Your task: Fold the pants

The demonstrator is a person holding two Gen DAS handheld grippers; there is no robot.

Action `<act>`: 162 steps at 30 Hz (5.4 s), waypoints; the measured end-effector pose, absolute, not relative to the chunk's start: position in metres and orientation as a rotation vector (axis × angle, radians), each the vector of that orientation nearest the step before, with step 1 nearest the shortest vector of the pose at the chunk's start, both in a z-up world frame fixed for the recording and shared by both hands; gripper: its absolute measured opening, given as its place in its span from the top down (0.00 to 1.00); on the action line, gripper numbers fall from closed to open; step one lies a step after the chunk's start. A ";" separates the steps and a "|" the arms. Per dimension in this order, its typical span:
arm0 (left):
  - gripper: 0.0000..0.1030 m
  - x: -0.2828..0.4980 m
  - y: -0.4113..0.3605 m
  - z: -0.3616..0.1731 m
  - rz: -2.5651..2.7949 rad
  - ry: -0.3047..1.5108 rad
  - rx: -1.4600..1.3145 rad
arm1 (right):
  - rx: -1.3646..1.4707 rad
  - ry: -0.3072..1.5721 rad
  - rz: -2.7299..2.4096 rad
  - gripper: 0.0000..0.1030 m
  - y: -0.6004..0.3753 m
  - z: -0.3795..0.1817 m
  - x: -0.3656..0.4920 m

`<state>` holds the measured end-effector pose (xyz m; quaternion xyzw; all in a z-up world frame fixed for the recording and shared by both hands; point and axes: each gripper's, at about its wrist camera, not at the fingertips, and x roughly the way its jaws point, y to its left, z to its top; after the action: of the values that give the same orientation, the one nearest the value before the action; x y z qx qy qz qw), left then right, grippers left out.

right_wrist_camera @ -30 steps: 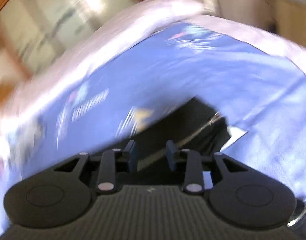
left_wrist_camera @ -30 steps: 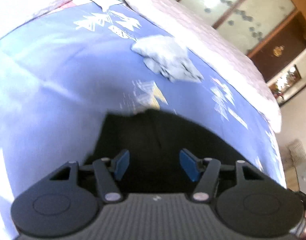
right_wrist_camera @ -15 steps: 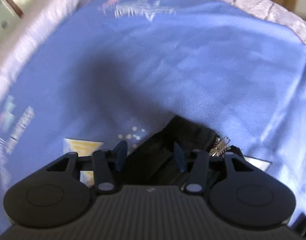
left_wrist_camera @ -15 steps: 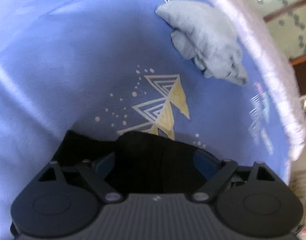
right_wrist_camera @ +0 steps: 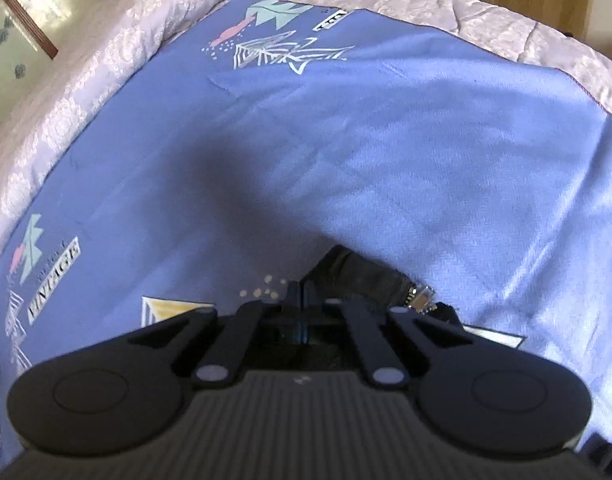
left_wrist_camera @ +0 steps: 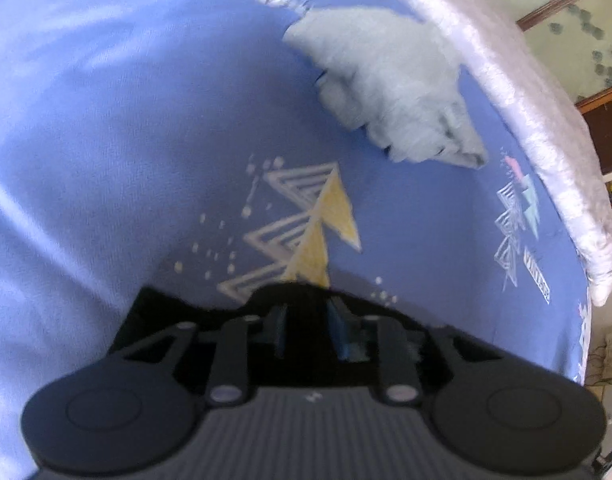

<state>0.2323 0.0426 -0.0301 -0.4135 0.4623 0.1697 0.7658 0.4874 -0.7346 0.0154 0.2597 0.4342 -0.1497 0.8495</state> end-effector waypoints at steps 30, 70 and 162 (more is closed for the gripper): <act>0.91 0.149 -0.018 0.065 0.215 0.780 -0.520 | 0.290 0.751 -0.238 0.97 -0.715 0.064 0.424; 0.85 -0.055 -0.063 -0.007 0.377 0.819 -0.760 | 0.738 0.629 -0.248 0.91 -0.810 -0.017 0.181; 0.85 -0.054 -0.010 0.020 0.429 0.639 -0.769 | 0.708 0.438 0.081 0.55 -0.674 0.037 0.113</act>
<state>-0.0535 -0.0105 0.0198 -0.3657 0.3040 0.2042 0.8557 0.1126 -0.6736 0.0367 0.3435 0.2127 0.0394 0.9139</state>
